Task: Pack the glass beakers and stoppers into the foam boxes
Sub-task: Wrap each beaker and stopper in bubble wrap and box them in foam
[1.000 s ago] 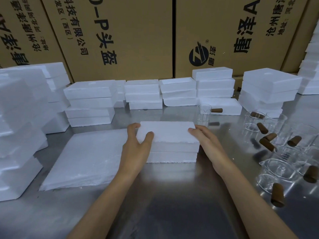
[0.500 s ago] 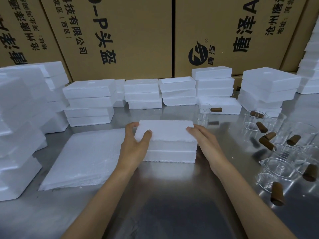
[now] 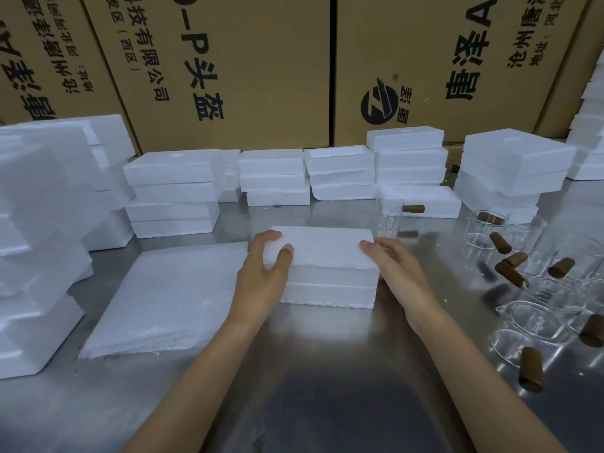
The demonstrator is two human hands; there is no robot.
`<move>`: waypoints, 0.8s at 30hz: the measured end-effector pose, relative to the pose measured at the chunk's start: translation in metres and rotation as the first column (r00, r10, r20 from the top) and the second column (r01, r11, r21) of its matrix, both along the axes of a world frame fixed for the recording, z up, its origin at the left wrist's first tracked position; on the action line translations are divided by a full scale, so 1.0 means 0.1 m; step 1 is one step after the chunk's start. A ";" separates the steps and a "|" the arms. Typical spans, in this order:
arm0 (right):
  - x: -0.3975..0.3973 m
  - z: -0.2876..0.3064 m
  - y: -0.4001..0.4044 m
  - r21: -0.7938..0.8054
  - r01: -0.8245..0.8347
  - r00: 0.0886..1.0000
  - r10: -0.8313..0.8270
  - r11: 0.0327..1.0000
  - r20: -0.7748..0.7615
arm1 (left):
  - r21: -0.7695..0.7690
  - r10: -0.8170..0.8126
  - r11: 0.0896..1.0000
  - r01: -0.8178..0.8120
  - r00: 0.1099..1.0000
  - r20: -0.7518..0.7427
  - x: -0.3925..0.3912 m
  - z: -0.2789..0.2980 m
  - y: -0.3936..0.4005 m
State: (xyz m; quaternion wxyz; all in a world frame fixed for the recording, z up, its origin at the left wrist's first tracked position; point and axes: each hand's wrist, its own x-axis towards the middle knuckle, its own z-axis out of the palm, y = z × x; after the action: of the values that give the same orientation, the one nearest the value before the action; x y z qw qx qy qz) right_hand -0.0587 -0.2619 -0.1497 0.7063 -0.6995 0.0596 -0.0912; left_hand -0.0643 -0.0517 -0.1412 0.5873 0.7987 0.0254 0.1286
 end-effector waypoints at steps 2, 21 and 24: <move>-0.01 0.01 0.00 -0.030 0.007 1.000 -0.008 1.000 -0.013 | 0.008 -0.004 1.000 0.004 1.000 -0.004 0.00 0.01 0.00; -0.05 0.04 0.04 -0.084 0.107 0.994 -0.110 0.991 -0.028 | 0.246 -0.031 0.969 -0.008 0.988 0.154 0.01 -0.04 -0.04; -0.07 0.05 0.07 -0.081 0.142 0.990 -0.143 0.987 -0.001 | 0.621 -0.002 0.752 -0.221 0.942 0.336 0.00 0.00 -0.07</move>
State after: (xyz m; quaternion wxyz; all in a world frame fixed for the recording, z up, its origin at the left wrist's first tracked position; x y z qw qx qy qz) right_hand -0.0659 -0.2549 -0.1452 0.6691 -0.7216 0.1082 -0.1412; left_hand -0.0647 -0.0589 -0.1416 0.2607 0.9183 -0.0678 0.2901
